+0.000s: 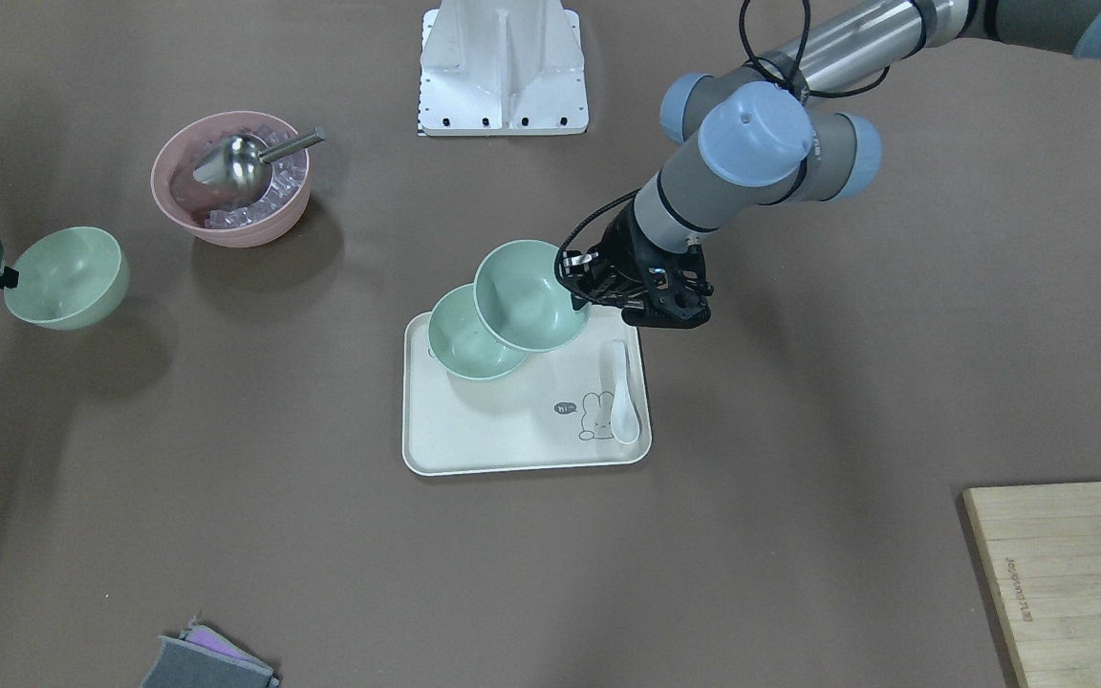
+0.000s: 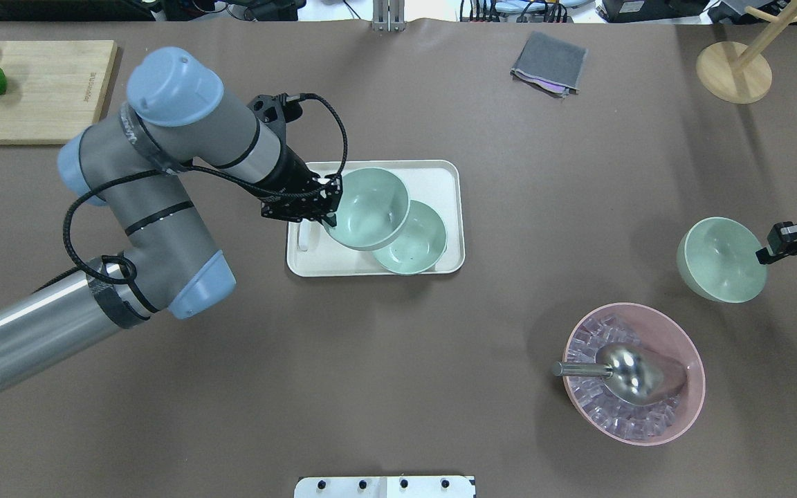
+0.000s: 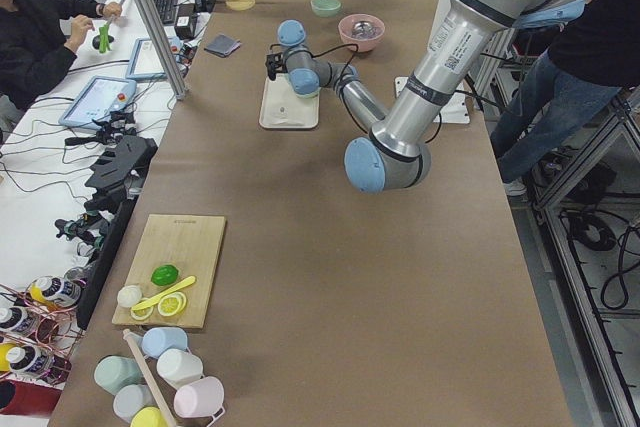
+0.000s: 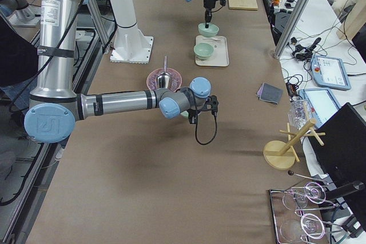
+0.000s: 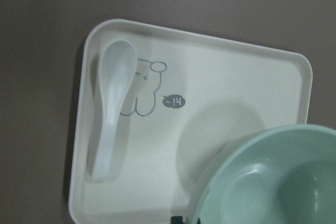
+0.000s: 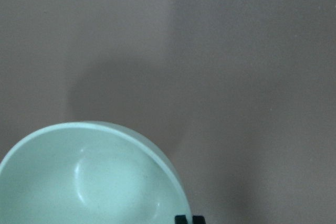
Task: Stack green bowls together
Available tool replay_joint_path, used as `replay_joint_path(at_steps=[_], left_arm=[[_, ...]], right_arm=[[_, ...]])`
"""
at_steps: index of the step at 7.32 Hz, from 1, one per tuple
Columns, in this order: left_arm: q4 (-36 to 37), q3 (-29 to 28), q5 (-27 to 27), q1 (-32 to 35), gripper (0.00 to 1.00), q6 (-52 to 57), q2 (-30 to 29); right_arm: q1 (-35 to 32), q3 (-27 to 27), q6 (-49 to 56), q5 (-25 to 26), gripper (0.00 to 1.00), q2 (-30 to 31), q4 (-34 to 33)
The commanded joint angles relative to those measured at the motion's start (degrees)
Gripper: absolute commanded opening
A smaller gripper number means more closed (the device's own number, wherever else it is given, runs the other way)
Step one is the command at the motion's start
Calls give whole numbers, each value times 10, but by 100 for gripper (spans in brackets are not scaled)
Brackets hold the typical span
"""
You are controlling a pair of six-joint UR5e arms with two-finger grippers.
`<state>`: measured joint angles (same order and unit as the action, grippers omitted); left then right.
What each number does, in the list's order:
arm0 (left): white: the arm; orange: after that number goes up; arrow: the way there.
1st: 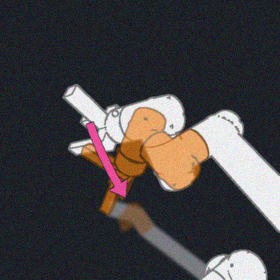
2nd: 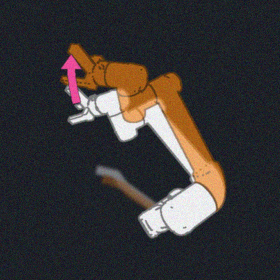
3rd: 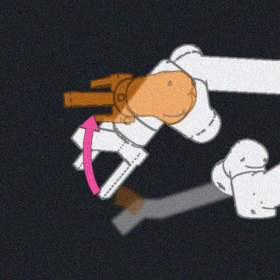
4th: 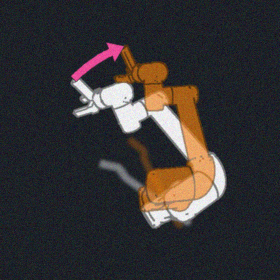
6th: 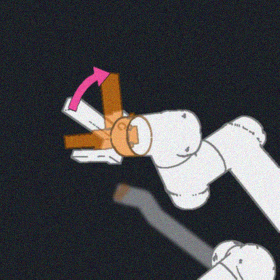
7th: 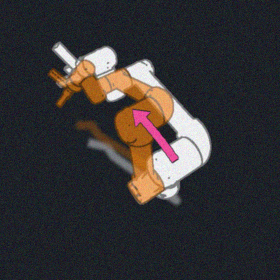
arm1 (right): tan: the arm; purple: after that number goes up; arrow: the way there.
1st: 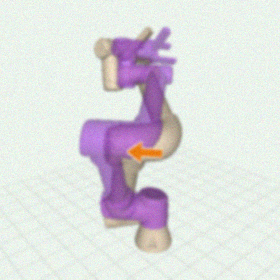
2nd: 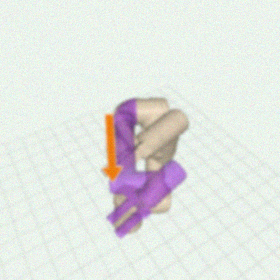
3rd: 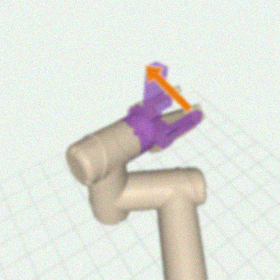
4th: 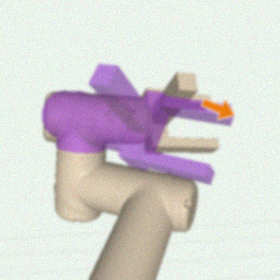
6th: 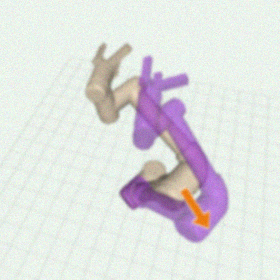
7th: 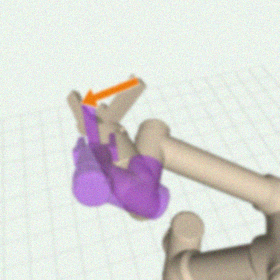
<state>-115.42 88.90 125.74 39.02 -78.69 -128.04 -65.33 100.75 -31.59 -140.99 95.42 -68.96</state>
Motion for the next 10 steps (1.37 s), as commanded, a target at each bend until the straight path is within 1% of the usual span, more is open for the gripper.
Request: replay_joint_path(at_steps=[1, 2, 3, 7, 8, 9, 10], left_arm=[[-10, -41, -35, -26, 0, -4, -40], [-29, -61, -51, -41, 0, -4, -55], [-32, -61, -66, -46, 0, -4, -55], [-33, -61, -66, -42, 0, 3, -52], [-33, -61, -67, -40, 16, 3, -52], [-39, -59, -108, -40, 98, 3, -50], [-58, -62, -124, -41, 98, -2, -49]], right_arm=[[-5, 0, -7, -1, 0, -8, 0], [-5, 1, -10, -1, 0, -13, 0], [-6, 0, -10, -1, 0, -14, -4], [-6, 2, -10, -1, 0, -15, -6], [-6, 2, -10, -1, 0, -15, -6], [-6, 1, -10, -1, 0, -18, -6], [-6, 1, -12, -2, 0, -20, -6]])
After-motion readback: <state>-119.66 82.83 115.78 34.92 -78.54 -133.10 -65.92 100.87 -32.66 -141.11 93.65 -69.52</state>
